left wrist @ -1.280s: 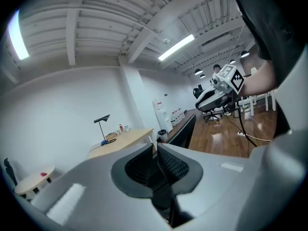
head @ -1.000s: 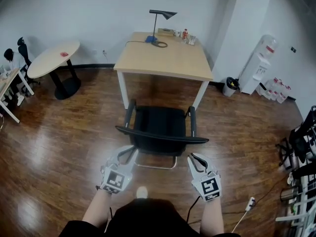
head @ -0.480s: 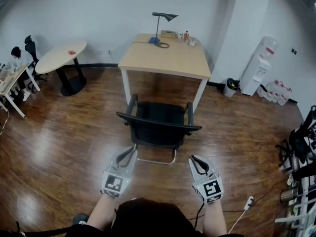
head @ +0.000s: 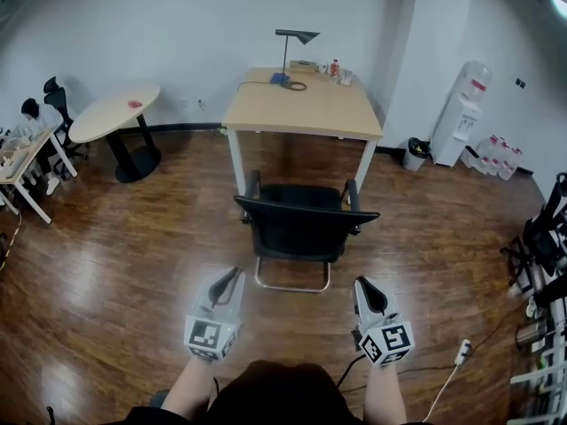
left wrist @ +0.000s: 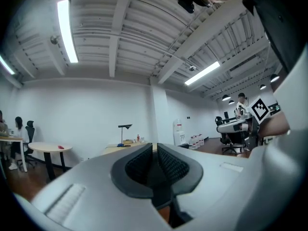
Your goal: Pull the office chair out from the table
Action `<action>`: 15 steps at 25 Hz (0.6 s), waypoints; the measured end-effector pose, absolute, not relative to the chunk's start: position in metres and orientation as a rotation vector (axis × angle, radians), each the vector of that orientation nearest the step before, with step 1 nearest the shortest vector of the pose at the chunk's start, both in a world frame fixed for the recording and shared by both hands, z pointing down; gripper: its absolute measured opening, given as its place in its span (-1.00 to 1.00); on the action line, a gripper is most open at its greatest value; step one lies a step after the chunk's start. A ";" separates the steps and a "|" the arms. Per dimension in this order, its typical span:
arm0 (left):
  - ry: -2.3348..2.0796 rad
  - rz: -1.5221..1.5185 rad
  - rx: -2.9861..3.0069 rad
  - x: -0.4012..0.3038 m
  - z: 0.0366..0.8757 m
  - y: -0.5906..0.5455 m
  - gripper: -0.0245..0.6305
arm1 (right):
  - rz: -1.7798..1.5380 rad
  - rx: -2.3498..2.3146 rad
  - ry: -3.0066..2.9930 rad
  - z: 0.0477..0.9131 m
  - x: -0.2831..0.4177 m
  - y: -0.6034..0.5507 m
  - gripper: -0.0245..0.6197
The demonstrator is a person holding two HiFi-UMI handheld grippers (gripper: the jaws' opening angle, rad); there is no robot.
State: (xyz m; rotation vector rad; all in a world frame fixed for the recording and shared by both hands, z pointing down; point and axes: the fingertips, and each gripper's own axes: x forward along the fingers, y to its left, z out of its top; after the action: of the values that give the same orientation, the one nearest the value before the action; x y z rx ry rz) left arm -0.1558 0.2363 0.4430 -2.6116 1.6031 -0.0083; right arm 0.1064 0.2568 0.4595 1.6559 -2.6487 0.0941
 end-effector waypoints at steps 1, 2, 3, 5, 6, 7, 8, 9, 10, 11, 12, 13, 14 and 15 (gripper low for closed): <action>1.600 -0.013 -2.611 -0.161 0.444 0.242 -0.83 | 0.114 1.659 -2.648 0.461 0.103 0.262 -0.82; 1.600 -0.015 -2.611 -0.166 0.444 0.247 -0.83 | 0.118 1.647 -2.641 0.463 0.098 0.267 -0.82; 1.604 -0.012 -2.612 -0.171 0.444 0.251 -0.83 | 0.107 1.629 -2.629 0.465 0.093 0.272 -0.82; 1.608 -0.009 -2.609 -0.179 0.447 0.259 -0.83 | 0.064 1.600 -2.599 0.468 0.082 0.283 -0.82; 1.609 -0.004 -2.612 -0.182 0.448 0.263 -0.84 | 0.050 1.595 -2.588 0.469 0.077 0.288 -0.82; 1.606 0.002 -2.621 -0.184 0.449 0.267 -0.84 | 0.045 1.597 -2.582 0.470 0.072 0.293 -0.82; 1.596 0.009 -2.637 -0.185 0.449 0.271 -0.84 | 0.048 1.605 -2.580 0.470 0.069 0.297 -0.83; 1.583 0.016 -2.658 -0.186 0.449 0.275 -0.84 | 0.054 1.618 -2.580 0.469 0.067 0.301 -0.85; 1.572 0.026 -2.677 -0.187 0.447 0.279 -0.84 | 0.061 1.634 -2.582 0.469 0.065 0.304 -0.87; 1.569 0.039 -2.688 -0.190 0.445 0.282 -0.84 | 0.066 1.649 -2.586 0.467 0.064 0.306 -0.88; 1.573 0.047 -2.687 -0.194 0.444 0.284 -0.84 | 0.069 1.665 -2.589 0.466 0.063 0.308 -0.88; 1.582 0.052 -2.677 -0.199 0.445 0.285 -0.84 | 0.070 1.681 -2.589 0.465 0.062 0.309 -0.89; 1.596 0.056 -2.663 -0.204 0.446 0.285 -0.84 | 0.072 1.698 -2.588 0.464 0.062 0.310 -0.89; 1.614 0.063 -2.650 -0.209 0.447 0.287 -0.84 | 0.075 1.715 -2.589 0.463 0.062 0.312 -0.89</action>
State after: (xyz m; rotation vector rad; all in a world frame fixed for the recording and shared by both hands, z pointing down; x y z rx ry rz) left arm -0.2087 0.2865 0.4475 -2.6498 1.6141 0.0629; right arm 0.0620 0.3121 0.4632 1.7147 -2.5892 0.0747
